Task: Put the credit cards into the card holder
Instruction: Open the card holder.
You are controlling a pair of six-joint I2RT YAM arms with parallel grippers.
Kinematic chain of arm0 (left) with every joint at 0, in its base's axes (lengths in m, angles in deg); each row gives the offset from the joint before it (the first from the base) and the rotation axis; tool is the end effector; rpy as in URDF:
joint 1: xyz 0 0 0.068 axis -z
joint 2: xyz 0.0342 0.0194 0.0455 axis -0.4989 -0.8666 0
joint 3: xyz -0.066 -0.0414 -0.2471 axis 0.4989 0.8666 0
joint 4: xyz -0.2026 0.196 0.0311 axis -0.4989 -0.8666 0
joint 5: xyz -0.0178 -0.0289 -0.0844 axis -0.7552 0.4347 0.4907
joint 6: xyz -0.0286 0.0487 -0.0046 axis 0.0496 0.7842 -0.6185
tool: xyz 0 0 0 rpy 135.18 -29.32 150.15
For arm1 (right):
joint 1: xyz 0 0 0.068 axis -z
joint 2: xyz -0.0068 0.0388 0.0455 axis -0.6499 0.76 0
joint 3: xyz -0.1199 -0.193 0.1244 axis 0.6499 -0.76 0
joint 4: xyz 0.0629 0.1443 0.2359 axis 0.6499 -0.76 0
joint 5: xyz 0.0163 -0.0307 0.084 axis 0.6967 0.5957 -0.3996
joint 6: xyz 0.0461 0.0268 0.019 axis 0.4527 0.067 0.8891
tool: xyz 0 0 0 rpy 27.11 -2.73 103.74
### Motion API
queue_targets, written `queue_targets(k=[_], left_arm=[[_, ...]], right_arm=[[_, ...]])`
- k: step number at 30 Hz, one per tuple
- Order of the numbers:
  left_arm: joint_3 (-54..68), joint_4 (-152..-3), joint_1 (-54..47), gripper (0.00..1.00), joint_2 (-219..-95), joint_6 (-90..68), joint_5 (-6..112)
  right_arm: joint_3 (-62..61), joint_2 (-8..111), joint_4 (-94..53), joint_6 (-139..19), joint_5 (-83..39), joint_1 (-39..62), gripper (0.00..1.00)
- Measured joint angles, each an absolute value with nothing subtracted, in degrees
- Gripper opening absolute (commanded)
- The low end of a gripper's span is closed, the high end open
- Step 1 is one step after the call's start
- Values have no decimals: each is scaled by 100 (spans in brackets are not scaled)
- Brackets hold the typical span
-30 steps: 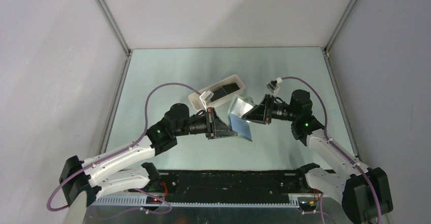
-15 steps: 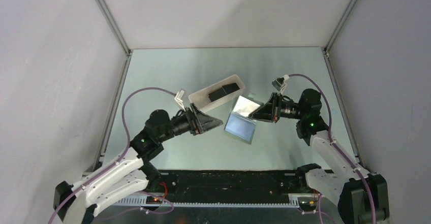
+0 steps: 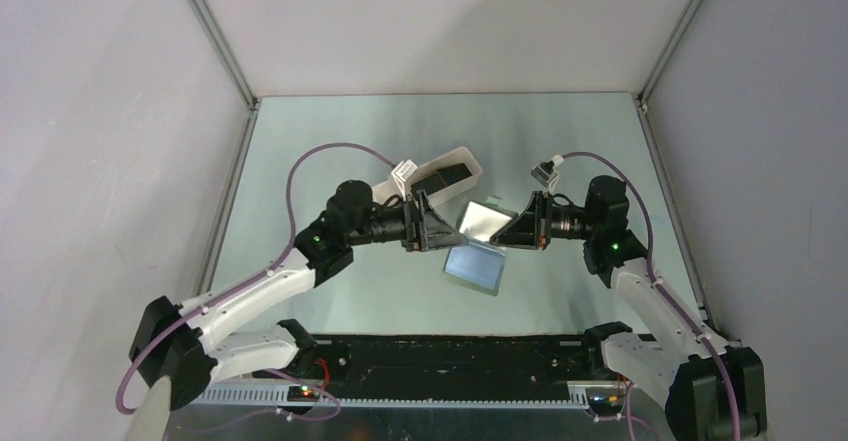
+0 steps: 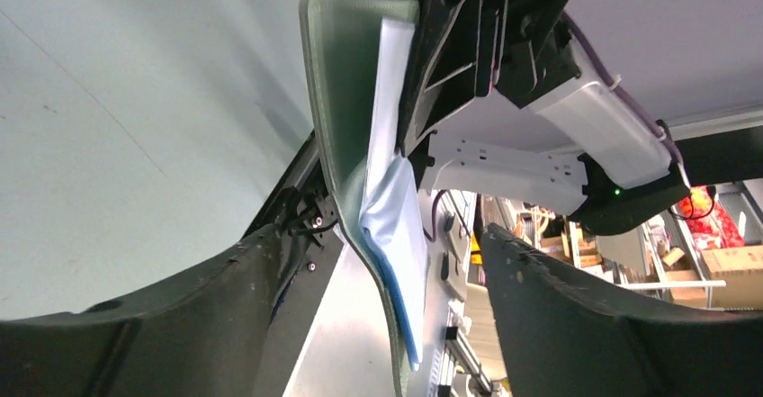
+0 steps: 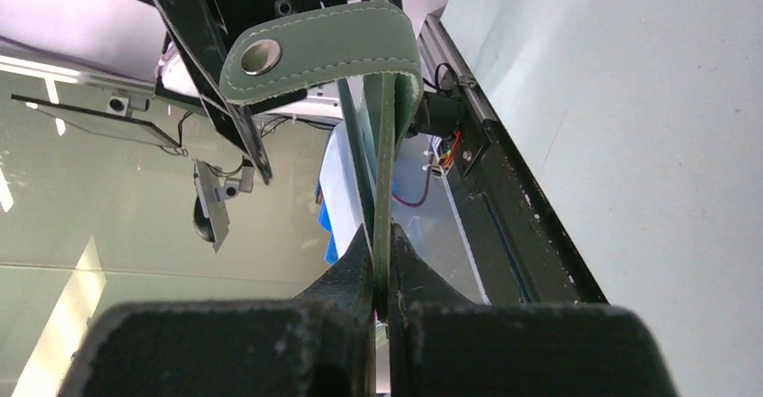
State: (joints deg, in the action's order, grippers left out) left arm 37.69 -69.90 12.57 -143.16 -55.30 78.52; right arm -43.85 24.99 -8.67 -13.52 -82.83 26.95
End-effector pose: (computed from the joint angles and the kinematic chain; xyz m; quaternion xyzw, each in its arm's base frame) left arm 0.1910 -0.2049 0.2792 0.1027 0.7501 -0.6094 0.2356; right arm 0.2189 0.0908 0.2539 -0.1212 0.7212 0.6528 0.1976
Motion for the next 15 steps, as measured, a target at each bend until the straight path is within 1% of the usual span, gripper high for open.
queue_targets(k=[1, 2, 3, 4, 5, 6, 7, 9, 11, 12, 13, 14, 15], left_arm=[[3767, -6994, 1292, 79, -14370, -5530, 7882], [3767, -6999, 1351, 73, -14438, -5528, 7915], [3767, -6999, 1377, 70, -14467, -5530, 7924], [3767, -6999, 1417, 64, -14493, -5533, 7937], [3767, -6994, 1469, 60, -14515, -5524, 7941], [3767, -6992, 1513, 48, -14526, -5526, 7946], [3769, -6988, 1563, 41, -14530, -5526, 7950], [3769, -6944, 1659, 8, -14539, -5550, 7950], [3769, -6798, 1764, 1, -14572, -5537, 7961], [3769, -6745, 1790, 1, -14585, -5578, 7961], [3769, -6673, 1817, 0, -14602, -5585, 7959], [3769, -6614, 1832, 0, -14615, -5581, 7957], [3769, -6559, 1852, 0, -14631, -5576, 7955]], right_arm=[[-4381, 2499, -908, -1352, -8248, 2704, 0], [-4381, 2499, -939, -1345, -8202, 2726, 0], [-4381, 2497, -950, -1334, -8180, 2736, 0], [-4381, 2497, -956, -1306, -8156, 2763, 0], [-4381, 2497, -963, -1267, -8123, 2798, 0], [-4381, 2497, -963, -1221, -8082, 2839, 0], [-4381, 2497, -963, -1173, -8051, 2868, 0], [-4381, 2497, -952, -1061, -7999, 2911, 0], [-4381, 2499, -937, -948, -7990, 2927, 0], [-4379, 2499, -921, -915, -7990, 2935, 1], [-4379, 2504, -924, -884, -7988, 2959, 13], [-4379, 2510, -937, -875, -7990, 2981, 22], [-4379, 2517, -967, -858, -7990, 3003, 36]])
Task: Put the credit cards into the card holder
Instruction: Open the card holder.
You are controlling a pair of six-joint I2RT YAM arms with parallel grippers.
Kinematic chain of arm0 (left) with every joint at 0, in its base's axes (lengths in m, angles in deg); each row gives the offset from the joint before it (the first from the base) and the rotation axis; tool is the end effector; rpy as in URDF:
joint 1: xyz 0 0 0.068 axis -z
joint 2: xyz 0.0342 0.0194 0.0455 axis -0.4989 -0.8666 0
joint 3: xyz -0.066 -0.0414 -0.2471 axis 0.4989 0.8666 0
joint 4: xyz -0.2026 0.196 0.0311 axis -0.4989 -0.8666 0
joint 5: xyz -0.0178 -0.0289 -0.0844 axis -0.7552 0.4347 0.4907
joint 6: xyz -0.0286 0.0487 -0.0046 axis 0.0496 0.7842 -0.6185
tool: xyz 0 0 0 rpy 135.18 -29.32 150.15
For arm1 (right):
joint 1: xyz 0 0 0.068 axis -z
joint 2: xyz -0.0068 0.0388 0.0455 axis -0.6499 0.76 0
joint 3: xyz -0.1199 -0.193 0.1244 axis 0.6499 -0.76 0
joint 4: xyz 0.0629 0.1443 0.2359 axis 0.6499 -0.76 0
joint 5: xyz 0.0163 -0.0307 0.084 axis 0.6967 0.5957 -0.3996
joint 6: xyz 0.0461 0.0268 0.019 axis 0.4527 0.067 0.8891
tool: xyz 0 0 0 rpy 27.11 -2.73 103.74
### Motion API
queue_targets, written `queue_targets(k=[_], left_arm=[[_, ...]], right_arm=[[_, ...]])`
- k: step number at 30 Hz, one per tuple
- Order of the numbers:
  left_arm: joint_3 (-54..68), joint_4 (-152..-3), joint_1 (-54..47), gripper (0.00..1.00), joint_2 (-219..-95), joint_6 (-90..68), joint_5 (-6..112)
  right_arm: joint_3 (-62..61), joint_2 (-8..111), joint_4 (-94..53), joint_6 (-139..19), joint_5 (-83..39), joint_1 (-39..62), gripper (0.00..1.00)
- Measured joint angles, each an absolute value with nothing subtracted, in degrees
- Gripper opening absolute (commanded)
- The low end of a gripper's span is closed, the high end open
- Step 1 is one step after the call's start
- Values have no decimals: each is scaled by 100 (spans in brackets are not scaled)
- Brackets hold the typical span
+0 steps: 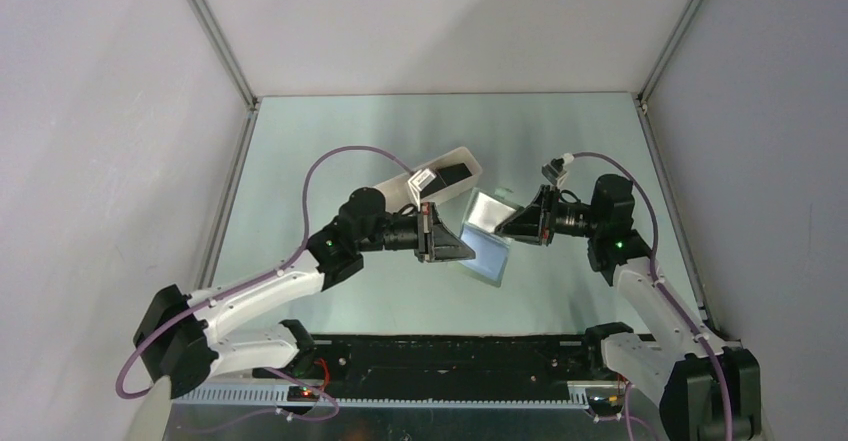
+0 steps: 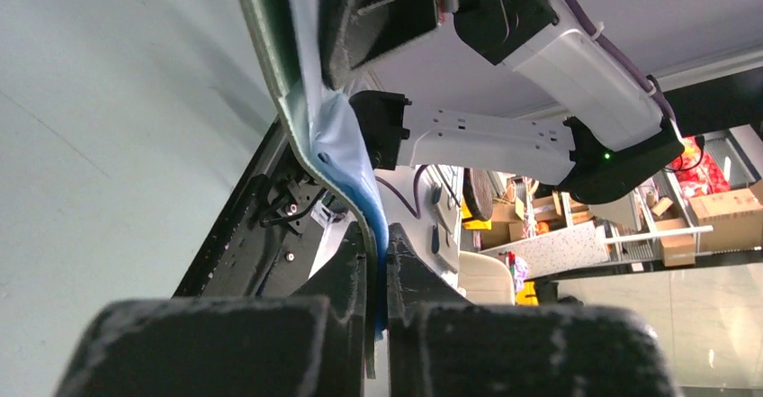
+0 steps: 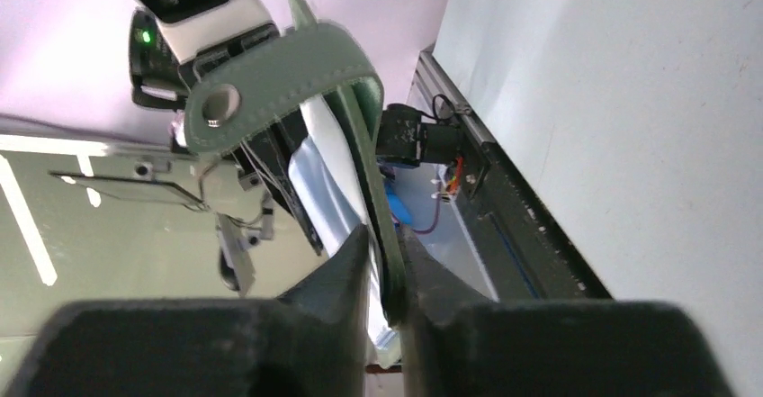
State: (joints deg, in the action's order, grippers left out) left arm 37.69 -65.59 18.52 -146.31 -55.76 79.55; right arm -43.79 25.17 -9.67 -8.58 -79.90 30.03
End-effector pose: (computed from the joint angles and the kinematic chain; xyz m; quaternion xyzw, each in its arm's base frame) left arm 0.1748 -0.2314 0.2727 0.1468 0.7365 -0.6289 0.2010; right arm 0.2255 0.0786 0.2517 -0.0478 0.7355 0.6466 0.1965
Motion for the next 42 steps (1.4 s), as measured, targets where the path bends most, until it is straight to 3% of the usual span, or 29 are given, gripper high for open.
queue_targets(k=[1, 5, 12, 15, 18, 20, 22, 25, 35, 42], left_arm=[[3769, -6518, 1878, 0, -14644, -5565, 7957], [3769, -6470, 1987, 0, -14641, -5489, 7972], [3734, -6433, 2105, 0, -14639, -5338, 8101], [3664, -6428, 2160, 0, -14639, -5325, 8129], [3627, -6374, 2180, 0, -14639, -5325, 8147], [3625, -6332, 2188, 0, -14633, -5325, 8151], [3622, -6267, 2199, 0, -14611, -5325, 8158], [3622, -6114, 2208, 0, -14521, -5325, 8156], [3583, -5543, 2263, 0, -14340, -5338, 8164], [3681, -5215, 2278, 0, -14231, -5331, 8094]], right_arm=[[-4370, 2521, -1055, -897, -7977, 3056, 48], [-4318, 2530, -1540, -1111, -7826, 3324, 67], [-4305, 2530, -2244, -1472, -7599, 3390, 69], [-4305, 2539, -2353, -1555, -7601, 3309, 59], [-4289, 2561, -2412, -1647, -7636, 3237, 28], [-4287, 2578, -2362, -1599, -7719, 3198, 15], [-4291, 2580, -2194, -1479, -7820, 3195, 10], [-4298, 2571, -1732, -1136, -8008, 3195, 10], [-4298, 2418, -1212, -663, -8211, 2981, 61], [-4307, 2314, -830, -141, -8423, 3305, 85]])
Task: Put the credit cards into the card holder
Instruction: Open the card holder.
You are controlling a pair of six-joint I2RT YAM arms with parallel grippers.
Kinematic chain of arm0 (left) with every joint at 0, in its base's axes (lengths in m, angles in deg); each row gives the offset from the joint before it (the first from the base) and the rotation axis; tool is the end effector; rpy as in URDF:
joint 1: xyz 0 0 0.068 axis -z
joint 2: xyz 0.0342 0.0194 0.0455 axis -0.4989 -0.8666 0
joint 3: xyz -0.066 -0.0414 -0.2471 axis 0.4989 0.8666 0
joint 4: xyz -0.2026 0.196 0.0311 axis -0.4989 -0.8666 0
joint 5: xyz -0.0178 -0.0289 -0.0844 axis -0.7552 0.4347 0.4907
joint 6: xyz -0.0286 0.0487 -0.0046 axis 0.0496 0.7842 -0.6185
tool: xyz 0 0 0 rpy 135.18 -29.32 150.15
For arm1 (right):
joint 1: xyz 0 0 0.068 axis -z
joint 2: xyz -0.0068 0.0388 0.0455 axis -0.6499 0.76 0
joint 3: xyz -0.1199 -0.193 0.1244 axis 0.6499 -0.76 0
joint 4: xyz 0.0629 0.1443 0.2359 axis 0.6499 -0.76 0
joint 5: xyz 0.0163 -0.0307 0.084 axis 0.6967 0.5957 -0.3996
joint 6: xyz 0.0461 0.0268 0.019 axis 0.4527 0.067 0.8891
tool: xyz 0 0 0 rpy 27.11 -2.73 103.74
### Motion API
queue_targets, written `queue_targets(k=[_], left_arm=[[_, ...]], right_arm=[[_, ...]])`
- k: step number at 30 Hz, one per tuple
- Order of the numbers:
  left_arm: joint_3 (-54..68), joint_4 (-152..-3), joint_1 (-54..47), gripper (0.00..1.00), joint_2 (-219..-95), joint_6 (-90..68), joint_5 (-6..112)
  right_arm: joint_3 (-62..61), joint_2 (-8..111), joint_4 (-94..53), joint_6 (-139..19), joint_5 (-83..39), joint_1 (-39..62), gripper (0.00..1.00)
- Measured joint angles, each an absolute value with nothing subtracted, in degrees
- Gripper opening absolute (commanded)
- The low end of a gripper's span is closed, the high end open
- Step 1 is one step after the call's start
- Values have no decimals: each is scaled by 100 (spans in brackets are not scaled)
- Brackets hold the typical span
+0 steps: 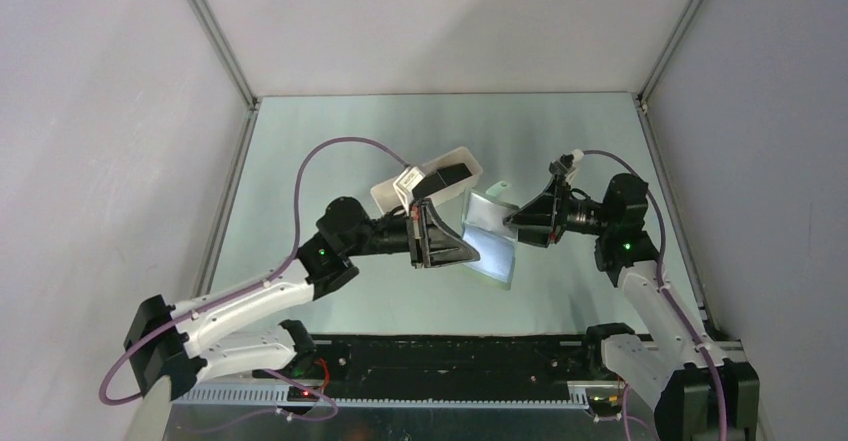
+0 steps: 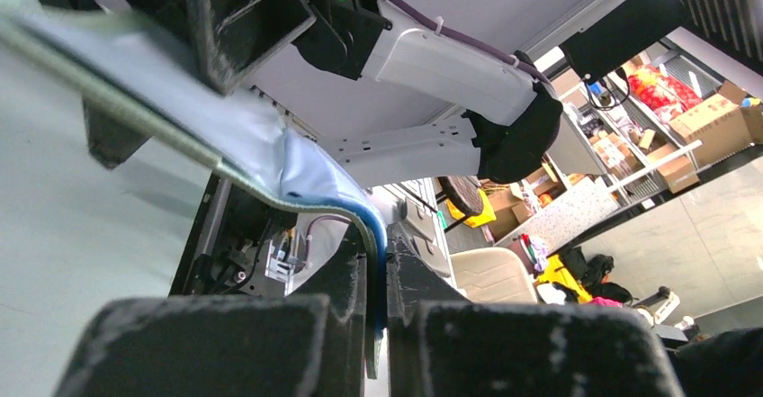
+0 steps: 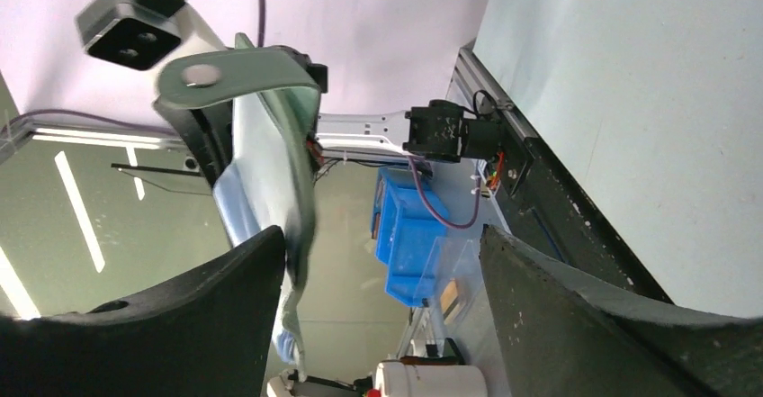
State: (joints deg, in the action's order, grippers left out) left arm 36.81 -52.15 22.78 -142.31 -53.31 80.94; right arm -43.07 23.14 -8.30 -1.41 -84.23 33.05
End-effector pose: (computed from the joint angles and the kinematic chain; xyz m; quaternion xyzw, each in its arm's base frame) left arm 0.1487 -0.2340 0.3217 0.2329 0.6166 -0.6999 0.2750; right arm 0.2225 0.0668 0.2663 -0.0304 0.7232 0.6678 0.1739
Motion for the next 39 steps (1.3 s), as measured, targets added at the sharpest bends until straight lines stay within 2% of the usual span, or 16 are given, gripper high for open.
queue_targets(k=[4, 8, 15, 19, 20, 22, 23, 24, 25, 28, 30, 31, 32, 33, 35, 39], left_arm=[[3952, -5043, 2278, 0, -14078, -5340, 7928], [4186, -5019, 2278, 0, -14058, -5342, 7758], [4217, -4997, 2276, 0, -14134, -5347, 7690], [4213, -4992, 2276, 0, -14255, -5349, 7694], [4213, -4992, 2276, 0, -14279, -5353, 7697], [4213, -4992, 2278, 0, -14322, -5382, 7712], [4213, -4992, 2278, 0, -14333, -5386, 7714], [4213, -4992, 2278, 0, -14338, -5388, 7714], [4213, -4992, 2278, 0, -14338, -5388, 7716], [4213, -4911, 2271, 0, -14335, -5388, 7694], [4213, -4866, 2260, 9, -14335, -5388, 7686], [4213, -4852, 2260, 27, -14335, -5388, 7673], [4213, -4848, 2256, 37, -14335, -5388, 7651], [4213, -4844, 2247, 57, -14335, -5375, 7633], [4241, -4826, 2214, 76, -14331, -5369, 7581], [4693, -4835, 1972, 89, -14060, -5443, 7165]], right_arm=[[-4309, 2252, -454, 268, -8574, 3519, 92], [-4311, 2106, -240, 506, -8668, 3565, 93], [-4311, 2034, -100, 672, -8681, 3355, 88], [-4320, 2082, 12, 733, -8585, 2962, 72], [-4320, 2115, 64, 762, -8563, 2894, 64], [-4322, 2239, 311, 943, -8512, 2780, 45], [-4324, 2309, 471, 1020, -8499, 2750, 29], [-4331, 2408, 681, 1188, -8486, 2717, 20], [-4335, 2526, 923, 1352, -8482, 2684, 5], [-4357, 2842, 1555, 1820, -8512, 2623, 0], [-4364, 2995, 1852, 2077, -8561, 2614, 0], [-4364, 3037, 1953, 2165, -8580, 2618, 0], [-4364, 3074, 2062, 2259, -8609, 2656, 0], [-4364, 3100, 2141, 2340, -8637, 2691, 0], [-4364, 3122, 2204, 2456, -8698, 2811, 0], [-4364, 3148, 1983, 2394, -8810, 3226, 0]])
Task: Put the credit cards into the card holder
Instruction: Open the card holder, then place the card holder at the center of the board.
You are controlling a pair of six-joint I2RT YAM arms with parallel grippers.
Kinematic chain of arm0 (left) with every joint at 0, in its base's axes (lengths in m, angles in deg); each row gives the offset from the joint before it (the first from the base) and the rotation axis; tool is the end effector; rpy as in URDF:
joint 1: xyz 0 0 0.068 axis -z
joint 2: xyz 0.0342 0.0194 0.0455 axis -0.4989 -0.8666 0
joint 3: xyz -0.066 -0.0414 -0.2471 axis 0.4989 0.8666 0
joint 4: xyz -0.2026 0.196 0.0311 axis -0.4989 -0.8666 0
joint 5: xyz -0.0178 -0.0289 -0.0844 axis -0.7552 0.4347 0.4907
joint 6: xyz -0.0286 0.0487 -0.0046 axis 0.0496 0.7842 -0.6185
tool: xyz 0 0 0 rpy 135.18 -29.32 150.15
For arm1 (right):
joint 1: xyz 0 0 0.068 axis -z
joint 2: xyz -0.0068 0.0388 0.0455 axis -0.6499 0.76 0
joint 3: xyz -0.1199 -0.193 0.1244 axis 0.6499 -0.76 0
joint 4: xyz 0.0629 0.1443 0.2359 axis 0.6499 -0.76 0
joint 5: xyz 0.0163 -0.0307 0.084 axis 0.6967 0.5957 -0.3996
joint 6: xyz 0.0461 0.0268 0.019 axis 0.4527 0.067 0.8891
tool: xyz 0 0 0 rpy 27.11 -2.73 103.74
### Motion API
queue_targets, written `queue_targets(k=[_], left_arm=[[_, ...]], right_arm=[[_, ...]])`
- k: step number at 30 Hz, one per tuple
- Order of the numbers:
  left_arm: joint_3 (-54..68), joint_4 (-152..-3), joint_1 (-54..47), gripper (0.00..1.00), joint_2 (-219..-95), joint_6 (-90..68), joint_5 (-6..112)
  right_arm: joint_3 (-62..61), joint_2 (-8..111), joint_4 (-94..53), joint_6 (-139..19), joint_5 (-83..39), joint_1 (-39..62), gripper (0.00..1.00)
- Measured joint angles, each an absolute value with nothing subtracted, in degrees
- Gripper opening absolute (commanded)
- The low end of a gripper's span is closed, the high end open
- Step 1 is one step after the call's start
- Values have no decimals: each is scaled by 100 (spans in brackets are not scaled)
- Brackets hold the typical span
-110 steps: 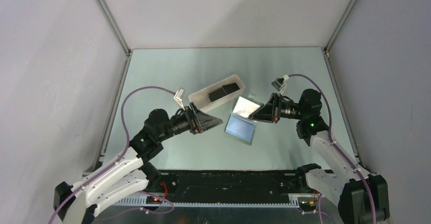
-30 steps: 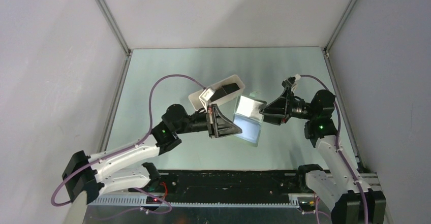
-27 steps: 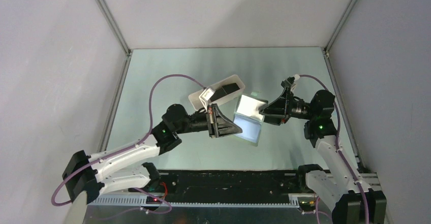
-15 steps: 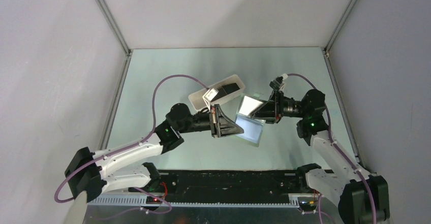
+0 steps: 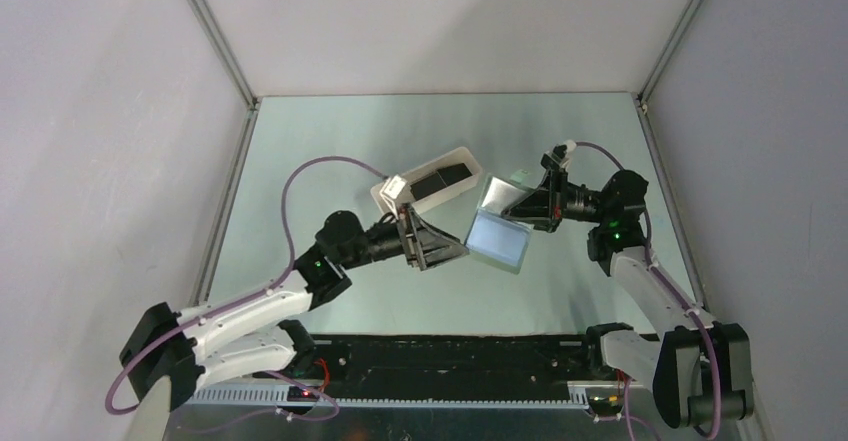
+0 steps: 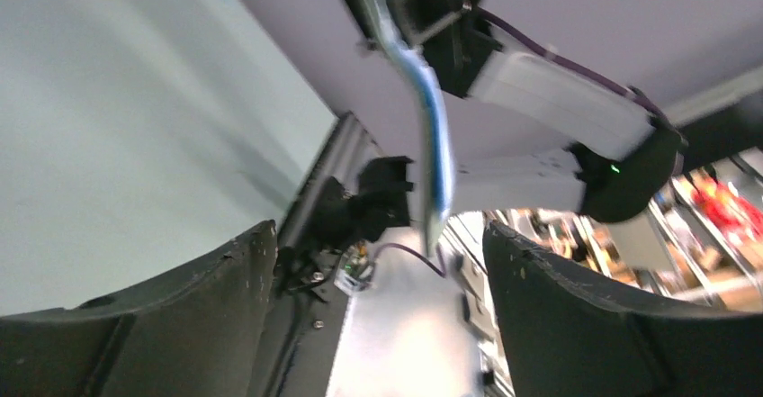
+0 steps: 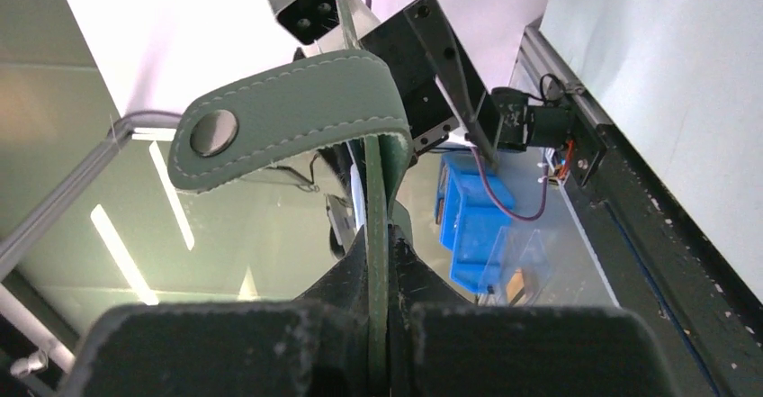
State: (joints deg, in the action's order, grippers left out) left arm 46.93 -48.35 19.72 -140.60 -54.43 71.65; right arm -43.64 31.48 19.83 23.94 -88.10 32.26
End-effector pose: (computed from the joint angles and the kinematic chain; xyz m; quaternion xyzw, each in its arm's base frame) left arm 0.1594 -0.2153 0.2700 0.1428 0.6654 -0.6613 0.3155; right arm 0.2398 0.0733 0.2728 -0.0154 0.6879 0.7173 0.1098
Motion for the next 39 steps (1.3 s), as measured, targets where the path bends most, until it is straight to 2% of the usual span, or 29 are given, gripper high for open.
queue_targets(k=[5, 14, 29, 30, 35, 39], left_arm=[[5246, -5502, 1515, 94, -13308, -5425, 6328], [5056, -7123, 1401, 96, -12620, -4964, 5281], [4221, -8061, 1342, 95, -13039, -4387, 5091], [4210, -8083, 1336, 96, -13042, -4372, 5091], [4210, -8186, 1314, 95, -13063, -4295, 5091], [4210, -8242, 1310, 95, -13070, -4287, 5093]], right_arm=[[-4361, 3179, 945, 1531, -8832, 3458, 0], [-4329, 3990, -1562, -1282, -8440, 3464, 0], [-4099, 5955, -2578, -3409, -7983, 3619, 0], [-4031, 6038, -2777, -3570, -7933, 3670, 2], [-3730, 6152, -3487, -4042, -7509, 3772, 26], [-3575, 6215, -3831, -4252, -7190, 3772, 38]])
